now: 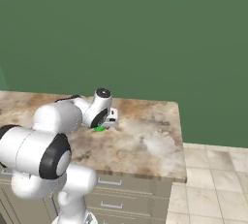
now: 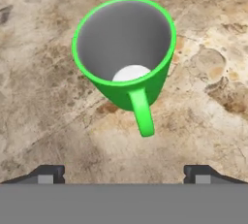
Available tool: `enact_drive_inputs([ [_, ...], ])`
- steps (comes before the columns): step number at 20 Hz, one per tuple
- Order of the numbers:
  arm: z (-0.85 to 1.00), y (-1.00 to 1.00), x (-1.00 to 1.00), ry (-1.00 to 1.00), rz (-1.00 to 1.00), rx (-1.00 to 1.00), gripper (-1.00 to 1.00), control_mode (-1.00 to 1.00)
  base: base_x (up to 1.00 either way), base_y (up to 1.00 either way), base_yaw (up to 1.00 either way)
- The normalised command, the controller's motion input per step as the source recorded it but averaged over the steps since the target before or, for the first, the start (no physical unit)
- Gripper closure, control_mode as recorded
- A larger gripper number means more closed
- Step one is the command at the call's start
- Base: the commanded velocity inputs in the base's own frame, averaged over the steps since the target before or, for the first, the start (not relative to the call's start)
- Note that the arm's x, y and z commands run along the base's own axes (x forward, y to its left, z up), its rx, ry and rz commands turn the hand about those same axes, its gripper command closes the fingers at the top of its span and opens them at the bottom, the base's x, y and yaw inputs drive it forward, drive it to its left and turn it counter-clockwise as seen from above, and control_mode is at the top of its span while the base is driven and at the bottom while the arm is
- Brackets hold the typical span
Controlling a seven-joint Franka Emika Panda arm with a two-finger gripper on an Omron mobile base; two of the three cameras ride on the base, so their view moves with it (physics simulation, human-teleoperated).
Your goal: Clear the mugs and bowl far away from the sink.
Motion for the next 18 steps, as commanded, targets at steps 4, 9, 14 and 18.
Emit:
enact_drive_inputs([
  [4,0.99,-0.01,-0.55,-0.01,0.00,0.01,-1.00,-1.00,0.00,0.00,0.00],
  [9,1.00,0.03,-0.78,-0.02,0.05,0.00,-1.00,-1.00,0.00,0.00,0.00],
  [14,0.93,0.01,-0.99,0.01,0.11,-0.02,-1.00,-1.00,0.00,0.00,0.00],
  [18,0.82,0.01,-0.84,0.02,0.00,-0.11,-1.00,-1.00,0.00,0.00,0.00],
])
